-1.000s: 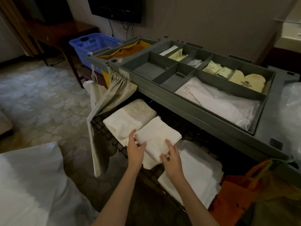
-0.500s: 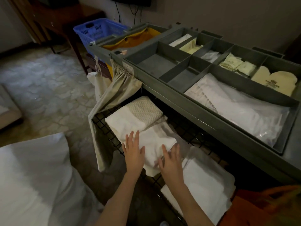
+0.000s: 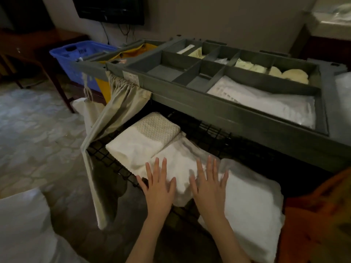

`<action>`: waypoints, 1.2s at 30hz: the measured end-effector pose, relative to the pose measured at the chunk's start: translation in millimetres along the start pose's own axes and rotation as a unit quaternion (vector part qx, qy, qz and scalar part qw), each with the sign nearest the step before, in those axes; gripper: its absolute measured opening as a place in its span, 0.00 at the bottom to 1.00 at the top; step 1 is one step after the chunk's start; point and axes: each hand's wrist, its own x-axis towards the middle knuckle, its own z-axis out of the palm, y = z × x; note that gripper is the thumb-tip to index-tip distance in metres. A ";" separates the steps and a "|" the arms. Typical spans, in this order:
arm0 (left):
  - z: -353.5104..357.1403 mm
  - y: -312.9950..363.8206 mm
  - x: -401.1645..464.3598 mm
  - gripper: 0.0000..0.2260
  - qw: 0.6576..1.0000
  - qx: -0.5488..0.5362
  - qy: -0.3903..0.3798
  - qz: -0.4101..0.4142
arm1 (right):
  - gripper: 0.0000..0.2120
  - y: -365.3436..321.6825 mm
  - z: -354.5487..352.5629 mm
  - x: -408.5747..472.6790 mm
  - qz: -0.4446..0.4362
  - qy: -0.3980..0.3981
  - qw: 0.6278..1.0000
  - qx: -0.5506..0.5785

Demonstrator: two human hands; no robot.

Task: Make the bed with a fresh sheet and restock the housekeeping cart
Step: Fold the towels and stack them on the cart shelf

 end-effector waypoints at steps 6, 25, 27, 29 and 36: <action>33.6 -19.8 -43.2 0.24 0.991 -0.051 0.022 0.118 | 0.28 -11.6 14.0 -54.5 -0.020 0.113 0.990 -0.086; 51.4 -77.8 -71.1 0.26 0.946 0.008 0.000 0.324 | 0.29 -0.5 65.4 -164.6 0.040 0.160 0.964 -0.208; 54.9 -74.5 -72.8 0.27 0.949 0.004 -0.005 0.316 | 0.29 4.5 67.9 -163.4 0.036 0.163 0.964 -0.208; 58.1 -70.1 -71.4 0.28 0.952 -0.001 -0.016 0.305 | 0.29 10.8 69.3 -160.0 0.030 0.163 0.965 -0.206; 59.8 -36.1 -28.7 0.27 0.953 -0.012 -0.093 0.290 | 0.30 35.7 69.2 -110.6 0.038 0.148 0.970 -0.190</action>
